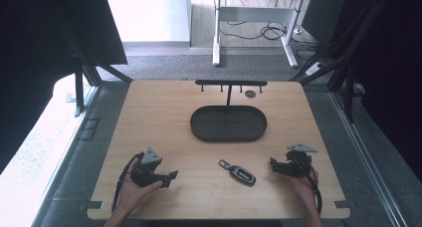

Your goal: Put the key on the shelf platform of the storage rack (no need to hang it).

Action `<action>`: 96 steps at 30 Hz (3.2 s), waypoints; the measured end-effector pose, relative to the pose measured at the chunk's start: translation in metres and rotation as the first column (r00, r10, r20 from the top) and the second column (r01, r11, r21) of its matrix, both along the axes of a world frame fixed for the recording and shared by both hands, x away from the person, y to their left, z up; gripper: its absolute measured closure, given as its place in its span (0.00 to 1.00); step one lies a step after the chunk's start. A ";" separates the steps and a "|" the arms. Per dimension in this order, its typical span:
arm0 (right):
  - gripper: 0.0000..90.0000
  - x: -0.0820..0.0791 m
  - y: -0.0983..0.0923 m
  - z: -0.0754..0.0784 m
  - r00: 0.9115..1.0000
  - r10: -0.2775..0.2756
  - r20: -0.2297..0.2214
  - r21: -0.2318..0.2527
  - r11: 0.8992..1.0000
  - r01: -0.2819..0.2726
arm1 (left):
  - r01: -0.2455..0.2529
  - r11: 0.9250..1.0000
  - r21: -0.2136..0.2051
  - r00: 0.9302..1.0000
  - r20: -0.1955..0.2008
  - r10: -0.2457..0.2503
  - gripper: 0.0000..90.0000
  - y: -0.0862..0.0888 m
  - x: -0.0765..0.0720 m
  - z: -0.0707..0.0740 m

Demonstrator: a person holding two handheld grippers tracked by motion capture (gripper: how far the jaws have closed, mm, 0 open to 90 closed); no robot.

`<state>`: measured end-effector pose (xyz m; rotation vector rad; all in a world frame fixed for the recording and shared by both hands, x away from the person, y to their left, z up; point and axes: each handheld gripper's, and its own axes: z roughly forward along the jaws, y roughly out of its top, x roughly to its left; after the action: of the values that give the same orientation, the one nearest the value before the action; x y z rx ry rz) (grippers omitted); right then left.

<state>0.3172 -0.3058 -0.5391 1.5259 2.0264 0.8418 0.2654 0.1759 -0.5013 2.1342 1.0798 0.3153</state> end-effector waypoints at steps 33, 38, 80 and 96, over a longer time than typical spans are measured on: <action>0.28 -0.026 -0.017 0.019 0.996 0.079 0.033 0.065 0.995 -0.081 | 0.003 1.000 -0.008 1.000 0.024 -0.003 0.26 0.001 -0.005 0.004; 0.29 -0.028 -0.015 0.029 0.993 0.112 0.028 0.071 0.991 -0.114 | -0.010 1.000 -0.012 1.000 0.025 0.010 0.26 0.001 -0.007 0.006; 0.39 -0.009 0.097 0.089 0.845 0.514 -0.147 -0.110 0.840 -0.531 | -0.007 1.000 -0.015 1.000 0.021 0.008 0.26 0.002 -0.009 0.004; 0.38 -0.004 0.131 0.071 0.775 0.578 -0.257 -0.127 0.774 -0.620 | -0.003 1.000 -0.015 1.000 0.023 0.004 0.26 0.002 -0.009 0.005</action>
<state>0.3128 -0.1745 -0.4678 0.8615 2.7276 0.6751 0.2562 0.1778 -0.4968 2.1105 1.0698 0.3316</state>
